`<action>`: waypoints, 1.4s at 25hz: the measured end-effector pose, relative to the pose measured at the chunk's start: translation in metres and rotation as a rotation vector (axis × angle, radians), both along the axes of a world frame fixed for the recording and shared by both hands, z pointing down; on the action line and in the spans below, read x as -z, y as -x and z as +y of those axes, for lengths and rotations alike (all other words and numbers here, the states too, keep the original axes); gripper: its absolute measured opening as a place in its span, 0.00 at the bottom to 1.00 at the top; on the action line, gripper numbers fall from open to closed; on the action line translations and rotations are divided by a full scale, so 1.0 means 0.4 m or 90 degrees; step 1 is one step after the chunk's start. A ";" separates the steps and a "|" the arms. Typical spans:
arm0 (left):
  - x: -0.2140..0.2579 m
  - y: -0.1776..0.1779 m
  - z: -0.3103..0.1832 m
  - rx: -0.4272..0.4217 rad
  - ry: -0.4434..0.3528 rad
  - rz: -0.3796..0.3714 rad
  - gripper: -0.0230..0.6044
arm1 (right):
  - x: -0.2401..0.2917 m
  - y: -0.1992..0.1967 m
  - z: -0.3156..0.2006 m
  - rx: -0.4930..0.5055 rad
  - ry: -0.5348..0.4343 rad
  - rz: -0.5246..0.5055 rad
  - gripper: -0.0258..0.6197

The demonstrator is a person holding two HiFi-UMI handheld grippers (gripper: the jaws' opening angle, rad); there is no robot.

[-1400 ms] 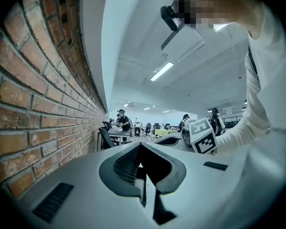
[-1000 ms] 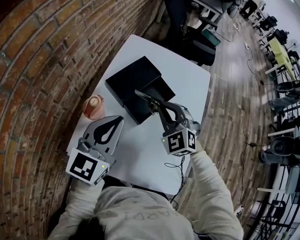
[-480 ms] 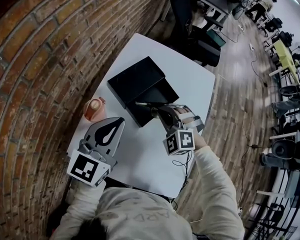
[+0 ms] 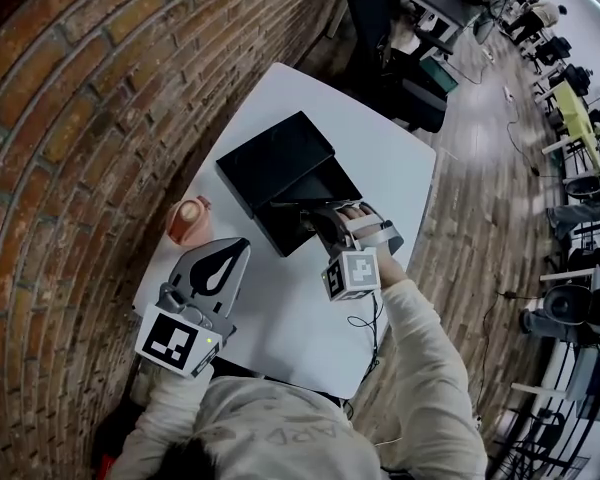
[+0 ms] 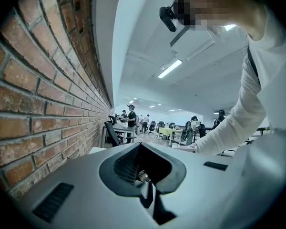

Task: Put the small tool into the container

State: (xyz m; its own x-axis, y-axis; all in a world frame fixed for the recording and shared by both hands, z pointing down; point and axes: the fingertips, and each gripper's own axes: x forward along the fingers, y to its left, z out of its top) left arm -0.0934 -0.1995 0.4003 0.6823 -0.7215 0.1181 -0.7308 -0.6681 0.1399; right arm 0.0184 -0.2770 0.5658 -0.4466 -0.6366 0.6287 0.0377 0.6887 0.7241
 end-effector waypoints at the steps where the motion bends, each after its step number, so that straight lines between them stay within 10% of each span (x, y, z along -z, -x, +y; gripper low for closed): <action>1: -0.002 0.001 -0.002 0.002 0.001 0.000 0.04 | -0.006 0.002 -0.004 0.003 0.000 0.005 0.06; 35: -0.042 0.012 0.005 0.020 0.023 -0.017 0.04 | -0.141 -0.038 -0.060 -0.124 0.061 0.029 0.13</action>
State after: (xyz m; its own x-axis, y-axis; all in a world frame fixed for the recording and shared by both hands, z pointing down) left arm -0.0983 -0.1974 0.4172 0.6555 -0.7375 0.1624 -0.7551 -0.6395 0.1440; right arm 0.0336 -0.3009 0.6222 -0.2906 -0.6452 0.7066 -0.0725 0.7512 0.6561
